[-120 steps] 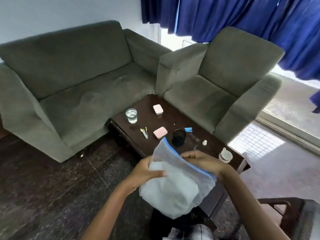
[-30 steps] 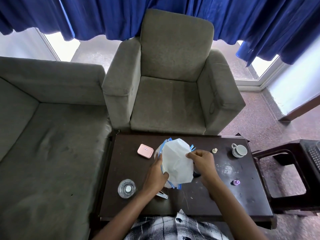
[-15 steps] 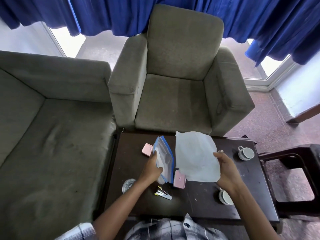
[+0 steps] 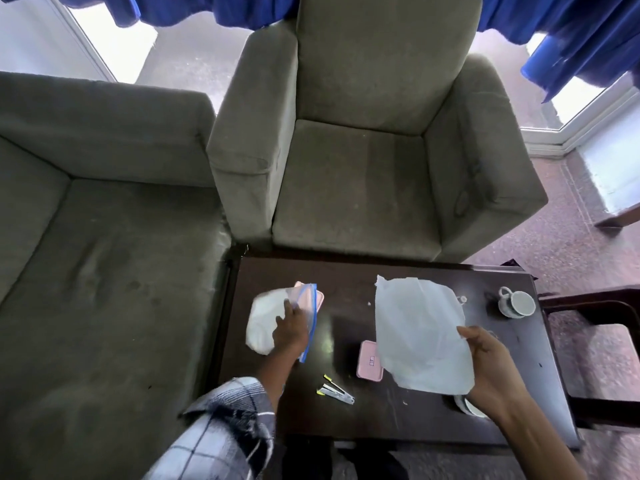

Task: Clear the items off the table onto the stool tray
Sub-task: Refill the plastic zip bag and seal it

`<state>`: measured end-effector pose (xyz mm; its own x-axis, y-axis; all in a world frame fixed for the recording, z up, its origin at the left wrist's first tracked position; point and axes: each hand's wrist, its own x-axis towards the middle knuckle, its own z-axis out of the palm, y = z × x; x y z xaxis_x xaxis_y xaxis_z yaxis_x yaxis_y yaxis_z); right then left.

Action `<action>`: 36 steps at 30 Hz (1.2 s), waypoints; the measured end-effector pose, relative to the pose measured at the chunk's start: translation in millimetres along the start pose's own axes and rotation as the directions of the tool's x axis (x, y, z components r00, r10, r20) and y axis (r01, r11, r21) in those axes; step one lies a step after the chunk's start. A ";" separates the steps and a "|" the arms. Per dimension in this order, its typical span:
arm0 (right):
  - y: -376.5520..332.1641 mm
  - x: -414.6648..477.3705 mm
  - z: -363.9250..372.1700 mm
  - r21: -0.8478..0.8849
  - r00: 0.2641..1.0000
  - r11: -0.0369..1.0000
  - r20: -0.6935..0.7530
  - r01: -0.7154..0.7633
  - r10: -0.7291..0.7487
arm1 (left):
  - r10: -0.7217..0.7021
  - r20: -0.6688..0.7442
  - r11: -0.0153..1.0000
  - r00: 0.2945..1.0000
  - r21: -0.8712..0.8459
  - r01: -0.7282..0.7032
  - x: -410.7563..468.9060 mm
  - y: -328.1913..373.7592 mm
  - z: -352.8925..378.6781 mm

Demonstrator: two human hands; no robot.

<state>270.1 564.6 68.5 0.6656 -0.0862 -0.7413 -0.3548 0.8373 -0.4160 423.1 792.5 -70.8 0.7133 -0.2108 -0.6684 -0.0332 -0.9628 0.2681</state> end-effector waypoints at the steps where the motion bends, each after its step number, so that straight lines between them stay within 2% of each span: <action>1: 2.1 2.0 -3.0 0.011 1.000 1.000 -0.007 -0.007 0.007 | 0.012 0.032 1.000 0.999 -0.018 -0.011 5.0 1.2 9.2; 4: 7.7 6.2 -7.8 0.030 1.000 0.999 -0.019 -0.021 0.022 | 0.039 0.159 0.997 0.987 -0.070 -0.028 19.3 1.2 31.4; 6: 10.8 4.8 -6.2 0.026 0.999 0.999 -0.034 -0.024 0.025 | 0.054 0.139 0.977 0.989 -0.214 -0.023 16.4 12.0 34.9; 7: 11.8 3.3 -4.1 0.029 0.999 0.999 -0.040 -0.027 0.028 | 0.068 0.074 0.939 0.995 -0.342 -0.039 11.9 19.7 32.7; 9: 11.8 -2.5 -0.1 0.046 0.998 0.999 -0.058 -0.023 0.026 | 0.052 -0.101 0.778 0.994 -0.619 -0.104 -8.7 41.5 18.4; 11: 10.0 -7.1 3.0 0.070 0.998 0.997 -0.052 -0.016 0.020 | 0.007 -0.313 0.604 0.950 -0.756 -0.253 -44.9 62.3 -6.2; 13: 7.5 -13.7 8.1 0.113 1.000 0.994 -0.020 -0.008 0.010 | 0.078 -0.475 0.531 0.876 -0.724 -0.440 -93.3 80.2 -30.0; 16: 6.0 -26.3 15.3 0.166 0.999 0.986 0.032 0.003 -0.009 | 0.273 -0.542 0.494 0.795 -0.630 -0.599 -152.5 96.9 -41.3; 21: 8.8 -42.6 20.6 0.223 0.991 0.975 0.125 0.024 -0.053 | 0.199 -0.465 0.559 0.863 -0.669 -0.490 -172.1 109.1 -42.6; 23: 9.5 -46.8 19.4 0.248 0.987 0.968 0.143 0.029 -0.066 | 0.229 -0.466 0.581 0.855 -0.639 -0.504 -176.7 110.7 -43.7; 26: 8.8 -51.2 14.7 0.298 0.982 0.954 0.172 0.028 -0.083 | 0.308 -0.571 0.618 0.761 -0.488 -0.616 -185.3 108.8 -42.0; 31: 5.8 -62.2 17.2 0.292 0.985 0.956 0.163 0.004 -0.054 | 0.509 -0.659 0.595 0.553 -0.194 -0.780 -195.8 116.0 -28.5; 34: 6.4 -62.2 15.7 0.366 0.986 0.931 0.162 -0.017 -0.045 | 0.453 -0.688 0.532 0.566 -0.301 -0.792 -197.7 119.2 -35.5; 36: 7.2 -60.4 13.2 0.382 0.986 0.924 0.151 0.003 -0.066 | 0.385 -0.680 0.473 0.624 -0.435 -0.766 -195.1 118.8 -44.0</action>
<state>236.0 582.9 117.3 0.7789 -0.0590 -0.6244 -0.0748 0.9797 -0.1859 310.8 726.7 122.0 0.9083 -0.3875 0.1576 -0.2574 -0.2205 0.9408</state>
